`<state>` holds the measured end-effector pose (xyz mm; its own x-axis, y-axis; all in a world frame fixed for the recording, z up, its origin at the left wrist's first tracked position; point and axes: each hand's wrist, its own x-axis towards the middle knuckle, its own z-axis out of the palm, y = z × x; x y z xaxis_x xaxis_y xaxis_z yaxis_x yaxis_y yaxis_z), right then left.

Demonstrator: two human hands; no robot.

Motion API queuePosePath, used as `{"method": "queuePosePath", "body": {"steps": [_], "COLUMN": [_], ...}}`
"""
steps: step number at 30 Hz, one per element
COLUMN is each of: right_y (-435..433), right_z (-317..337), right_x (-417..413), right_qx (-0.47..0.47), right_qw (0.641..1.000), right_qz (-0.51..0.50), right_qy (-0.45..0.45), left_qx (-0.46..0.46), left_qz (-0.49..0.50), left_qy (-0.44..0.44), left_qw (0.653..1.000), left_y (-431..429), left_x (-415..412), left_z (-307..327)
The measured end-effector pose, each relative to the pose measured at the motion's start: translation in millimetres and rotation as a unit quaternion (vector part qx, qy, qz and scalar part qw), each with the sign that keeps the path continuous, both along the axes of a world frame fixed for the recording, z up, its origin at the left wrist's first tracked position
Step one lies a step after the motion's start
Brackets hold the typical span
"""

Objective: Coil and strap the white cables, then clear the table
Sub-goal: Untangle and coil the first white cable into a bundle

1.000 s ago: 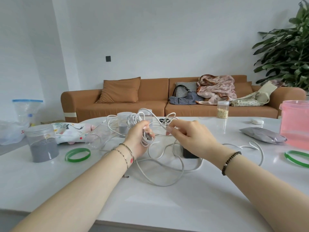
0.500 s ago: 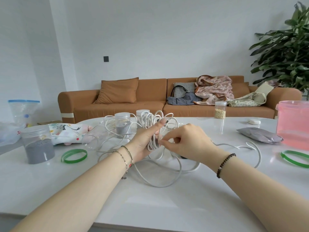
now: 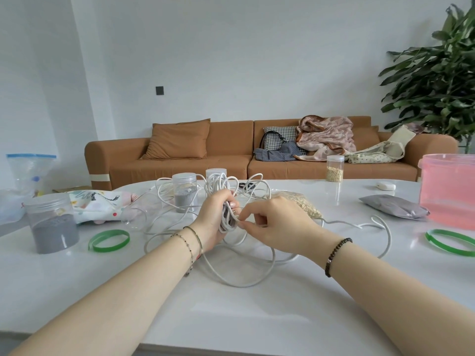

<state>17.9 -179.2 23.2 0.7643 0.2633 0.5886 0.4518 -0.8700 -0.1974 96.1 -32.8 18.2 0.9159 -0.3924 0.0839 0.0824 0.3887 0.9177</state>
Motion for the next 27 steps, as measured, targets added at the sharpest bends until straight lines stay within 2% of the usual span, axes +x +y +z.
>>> {"method": "queuePosePath", "body": {"steps": [5, 11, 13, 15, 17, 20, 23, 27], "right_y": [0.1, 1.2, 1.6, 1.6, 2.0, 0.7, -6.4, -13.5], "right_z": [-0.1, 1.4, 2.5, 2.2, 1.9, 3.7, 6.2, 6.5], "right_x": [1.8, -1.4, -4.2, -5.2, -5.4, -3.6, 1.3, 5.7], "right_qx": [0.022, 0.116, 0.127, 0.126, 0.111, 0.047, 0.019, 0.008], "right_qw": [1.000, 0.988, 0.983, 0.980, 0.981, 0.992, 0.993, 0.988], "right_qz": [0.004, 0.053, 0.069, 0.074, 0.065, -0.015, -0.090, -0.142], "right_qy": [0.017, 0.086, 0.115, 0.135, 0.143, 0.113, 0.078, 0.065], "left_qx": [-0.015, -0.021, -0.081, -0.192, -0.273, -0.341, -0.331, -0.254], "left_qz": [0.049, 0.185, 0.244, 0.269, 0.241, 0.122, 0.022, -0.052], "left_qy": [-0.037, -0.060, -0.027, 0.007, 0.044, 0.091, 0.090, 0.085], "left_qw": [0.998, 0.981, 0.966, 0.944, 0.930, 0.928, 0.939, 0.962], "left_y": [-1.4, 0.9, 2.2, 4.8, 9.9, 16.1, 15.8, 11.1], "left_x": [6.0, 19.9, 19.4, 17.8, 16.5, 12.2, 5.8, -2.4], "left_z": [-3.6, -3.6, -0.3, 6.3, 12.3, 17.0, 18.8, 17.0]}}
